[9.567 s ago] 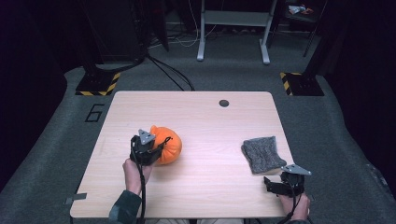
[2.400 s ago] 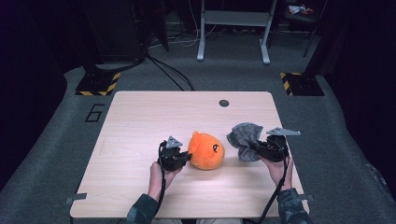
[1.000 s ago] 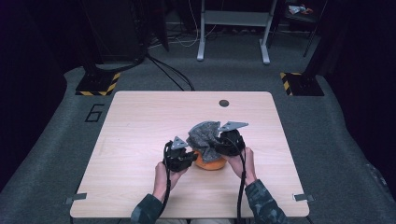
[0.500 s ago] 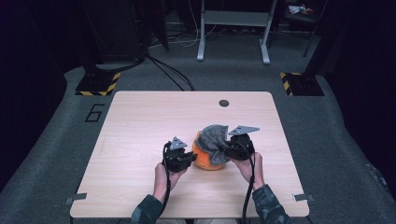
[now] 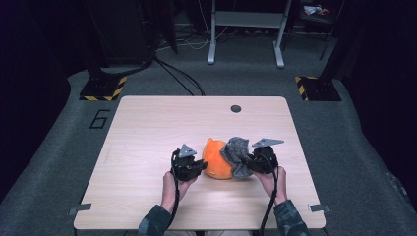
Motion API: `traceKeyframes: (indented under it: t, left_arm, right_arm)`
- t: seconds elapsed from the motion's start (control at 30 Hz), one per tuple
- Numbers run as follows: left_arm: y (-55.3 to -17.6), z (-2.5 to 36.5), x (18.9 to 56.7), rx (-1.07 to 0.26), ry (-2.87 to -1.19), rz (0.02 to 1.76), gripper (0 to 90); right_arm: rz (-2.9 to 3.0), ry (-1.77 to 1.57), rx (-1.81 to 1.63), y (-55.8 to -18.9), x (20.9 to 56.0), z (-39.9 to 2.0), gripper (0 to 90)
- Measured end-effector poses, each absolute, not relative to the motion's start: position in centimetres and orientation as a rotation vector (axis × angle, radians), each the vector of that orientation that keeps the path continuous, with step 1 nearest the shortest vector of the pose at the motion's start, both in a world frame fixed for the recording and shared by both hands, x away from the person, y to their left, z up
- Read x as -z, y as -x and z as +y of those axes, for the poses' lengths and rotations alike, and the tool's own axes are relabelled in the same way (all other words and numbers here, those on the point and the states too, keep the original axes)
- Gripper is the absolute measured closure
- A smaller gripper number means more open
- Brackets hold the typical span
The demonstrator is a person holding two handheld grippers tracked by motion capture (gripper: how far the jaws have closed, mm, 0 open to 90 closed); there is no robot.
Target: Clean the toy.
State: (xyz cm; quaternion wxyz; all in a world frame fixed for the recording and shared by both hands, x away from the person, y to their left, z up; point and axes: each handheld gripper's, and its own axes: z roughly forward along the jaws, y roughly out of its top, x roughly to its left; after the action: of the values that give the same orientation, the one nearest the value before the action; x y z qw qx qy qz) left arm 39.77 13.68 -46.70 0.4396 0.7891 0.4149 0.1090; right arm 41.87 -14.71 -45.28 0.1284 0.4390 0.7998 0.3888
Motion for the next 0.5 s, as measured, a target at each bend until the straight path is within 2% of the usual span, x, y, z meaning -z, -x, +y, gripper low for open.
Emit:
traceKeyframes:
  t: [0.5]
  left_arm:
    - [-39.8,13.7,46.7,-0.272,-1.956,1.033,80.8]
  right_arm:
    - [2.338,-1.406,-1.016,-42.4,48.8,-16.8,73.7]
